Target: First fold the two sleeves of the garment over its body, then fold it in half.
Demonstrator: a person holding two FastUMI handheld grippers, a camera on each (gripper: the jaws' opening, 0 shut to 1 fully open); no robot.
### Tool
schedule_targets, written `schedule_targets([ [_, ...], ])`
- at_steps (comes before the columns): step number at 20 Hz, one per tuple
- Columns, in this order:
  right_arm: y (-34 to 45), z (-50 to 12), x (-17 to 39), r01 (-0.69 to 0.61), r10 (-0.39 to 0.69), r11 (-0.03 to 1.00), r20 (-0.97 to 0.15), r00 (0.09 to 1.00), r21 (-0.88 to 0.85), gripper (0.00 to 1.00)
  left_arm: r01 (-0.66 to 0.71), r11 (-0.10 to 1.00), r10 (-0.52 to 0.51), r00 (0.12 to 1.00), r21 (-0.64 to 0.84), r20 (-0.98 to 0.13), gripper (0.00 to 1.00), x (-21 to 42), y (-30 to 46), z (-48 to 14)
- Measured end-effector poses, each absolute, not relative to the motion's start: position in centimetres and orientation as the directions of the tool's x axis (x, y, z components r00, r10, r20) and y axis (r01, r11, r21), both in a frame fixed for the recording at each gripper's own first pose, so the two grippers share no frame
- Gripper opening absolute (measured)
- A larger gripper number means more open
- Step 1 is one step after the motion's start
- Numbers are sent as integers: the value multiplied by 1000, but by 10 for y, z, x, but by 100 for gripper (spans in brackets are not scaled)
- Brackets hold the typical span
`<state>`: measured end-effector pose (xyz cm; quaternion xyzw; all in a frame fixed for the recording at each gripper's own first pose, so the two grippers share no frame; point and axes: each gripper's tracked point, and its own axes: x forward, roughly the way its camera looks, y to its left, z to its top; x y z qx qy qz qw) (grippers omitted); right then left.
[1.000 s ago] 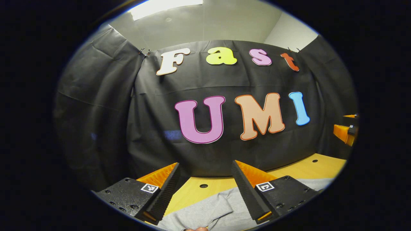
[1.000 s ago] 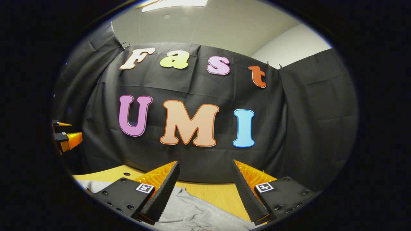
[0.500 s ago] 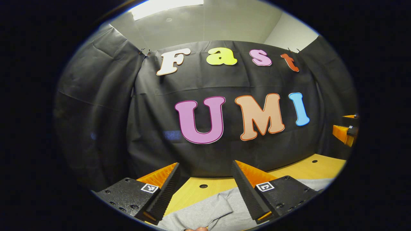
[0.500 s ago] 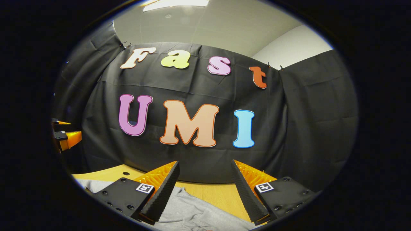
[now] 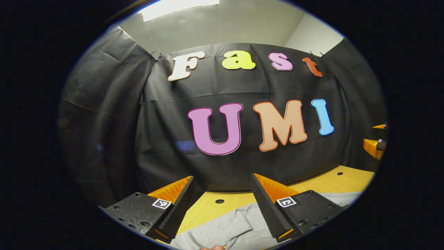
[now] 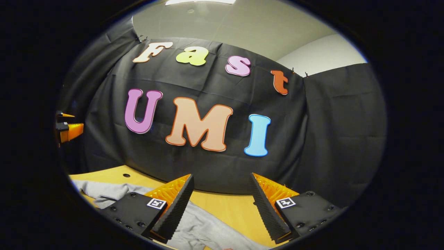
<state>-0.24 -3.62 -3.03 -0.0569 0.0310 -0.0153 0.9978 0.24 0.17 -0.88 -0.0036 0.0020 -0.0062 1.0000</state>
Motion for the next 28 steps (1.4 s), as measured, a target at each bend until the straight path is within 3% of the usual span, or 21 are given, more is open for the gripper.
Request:
schedule_targets([
  [6,-89,-74,-12,93,-123,977,-153,981,-194,99,47,999,-47,999,-3,-10,98,9,-13,-14],
  [9,-114,-108,-23,117,-167,970,-233,958,-212,99,63,998,-63,998,-2,-19,94,14,-20,-18],
  [12,-137,-146,-41,129,-202,963,-321,925,-235,100,75,997,-76,997,-9,-22,98,17,-29,-19],
  [13,-145,-158,-47,131,-213,961,-346,914,-245,100,82,997,-82,996,-9,-23,94,19,-33,-20],
  [14,-155,-171,-54,133,-224,958,-374,900,-254,99,87,996,-87,996,-7,-26,98,20,-36,-20],
  [21,-206,-256,-112,152,-297,945,-563,771,-289,99,108,994,-108,994,1,-32,94,24,-54,-24],
  [25,-221,-297,-149,164,-295,953,-667,684,-253,100,116,993,-116,993,4,-34,98,24,-65,-23],
  [28,-232,-323,-173,188,-289,957,-730,619,-220,100,122,992,-122,992,4,-39,94,21,-75,-24],
])
